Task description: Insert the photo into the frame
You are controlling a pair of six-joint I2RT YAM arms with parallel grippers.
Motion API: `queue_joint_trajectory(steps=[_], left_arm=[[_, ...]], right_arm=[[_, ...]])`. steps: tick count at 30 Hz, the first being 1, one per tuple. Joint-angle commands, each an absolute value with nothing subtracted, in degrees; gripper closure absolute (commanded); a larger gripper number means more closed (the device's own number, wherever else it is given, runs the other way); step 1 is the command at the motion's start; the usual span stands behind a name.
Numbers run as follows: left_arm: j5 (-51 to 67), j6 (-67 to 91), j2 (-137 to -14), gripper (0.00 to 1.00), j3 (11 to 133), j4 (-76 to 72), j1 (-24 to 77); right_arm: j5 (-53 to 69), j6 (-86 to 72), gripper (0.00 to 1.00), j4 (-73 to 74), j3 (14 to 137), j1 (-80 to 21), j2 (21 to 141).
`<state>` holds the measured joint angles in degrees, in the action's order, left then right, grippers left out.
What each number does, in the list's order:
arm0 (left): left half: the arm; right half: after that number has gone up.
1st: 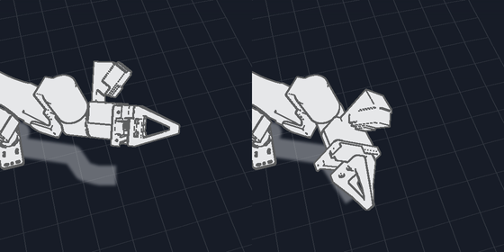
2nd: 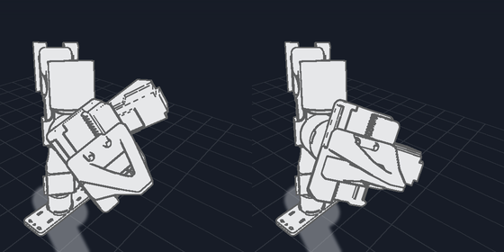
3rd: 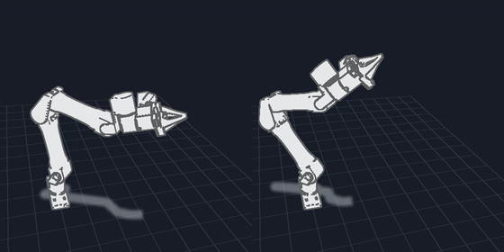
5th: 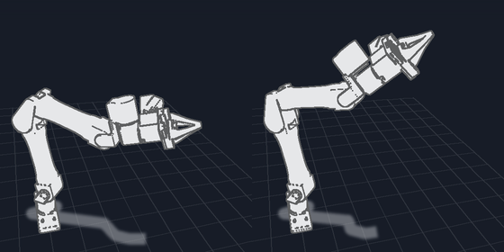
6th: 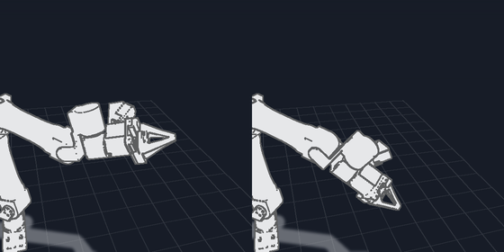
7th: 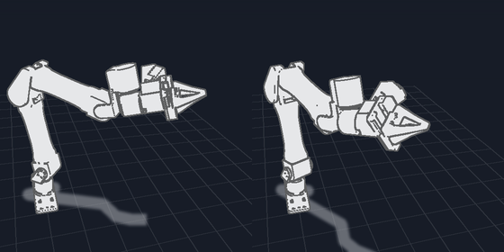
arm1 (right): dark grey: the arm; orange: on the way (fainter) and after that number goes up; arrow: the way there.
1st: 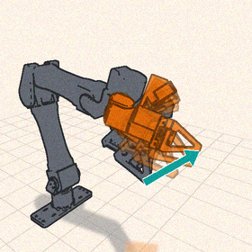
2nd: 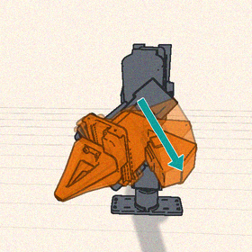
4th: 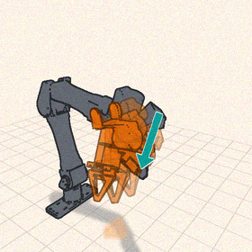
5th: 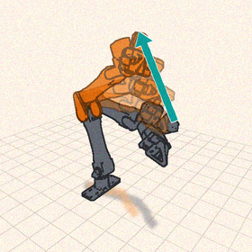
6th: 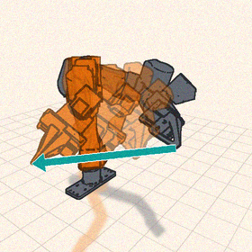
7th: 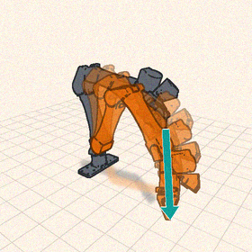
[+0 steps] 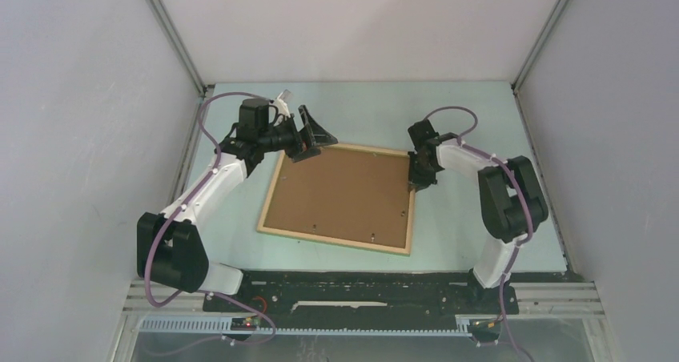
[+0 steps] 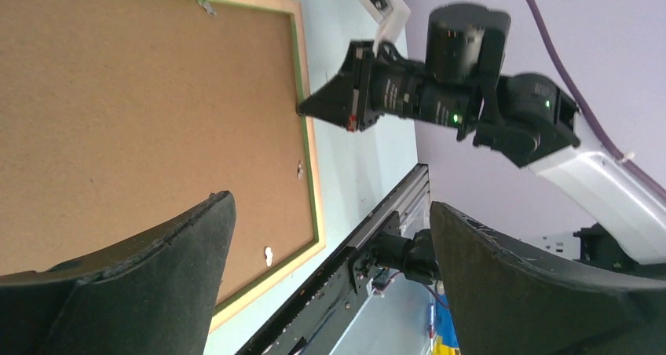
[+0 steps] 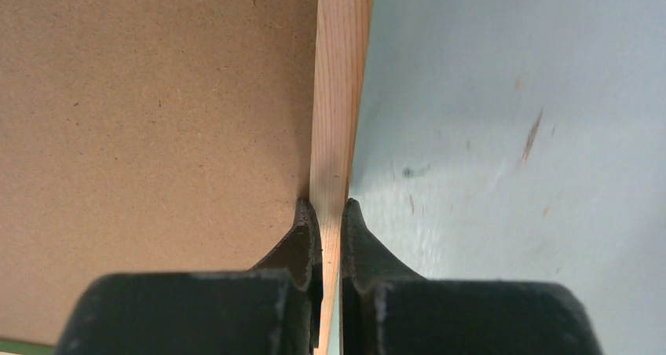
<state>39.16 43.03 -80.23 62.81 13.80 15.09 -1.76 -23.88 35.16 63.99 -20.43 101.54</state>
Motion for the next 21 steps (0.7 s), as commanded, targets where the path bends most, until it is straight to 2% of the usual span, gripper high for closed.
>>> queue_joint_trajectory(steps=[1, 6, 8, 11, 13, 16, 21], left_arm=[[39.6, 43.1, -79.5, 0.0, 61.8, 11.1, 14.9], [40.1, 43.6, -79.5, 0.0, 61.6, 10.5, 15.0], [40.2, 43.7, -79.5, 0.0, 61.5, 10.3, 14.9], [40.2, 43.7, -79.5, 0.0, 61.4, 10.2, 14.9], [40.2, 43.7, -79.5, 0.0, 61.4, 10.2, 14.9], [40.3, 43.8, -79.4, 0.0, 61.5, 10.1, 14.9], [42.1, 45.8, -79.4, 0.0, 60.5, 7.8, 14.9]], right_arm=[[-2.8, -11.2, 1.0, 36.2, 72.3, -17.5, 109.3], [1.7, -10.7, 0.98, 36.5, 80.6, -17.0, 113.4], [4.9, -9.3, 0.82, 35.3, 82.5, -16.7, 113.7], [5.1, -10.2, 0.69, 39.9, 87.6, -15.9, 114.9], [5.0, -12.4, 0.55, 41.2, 86.0, -15.9, 112.4], [5.0, -17.1, 0.44, 38.3, 76.5, -17.0, 104.3], [5.7, -22.5, 0.41, 38.3, 67.7, -19.8, 98.9]])
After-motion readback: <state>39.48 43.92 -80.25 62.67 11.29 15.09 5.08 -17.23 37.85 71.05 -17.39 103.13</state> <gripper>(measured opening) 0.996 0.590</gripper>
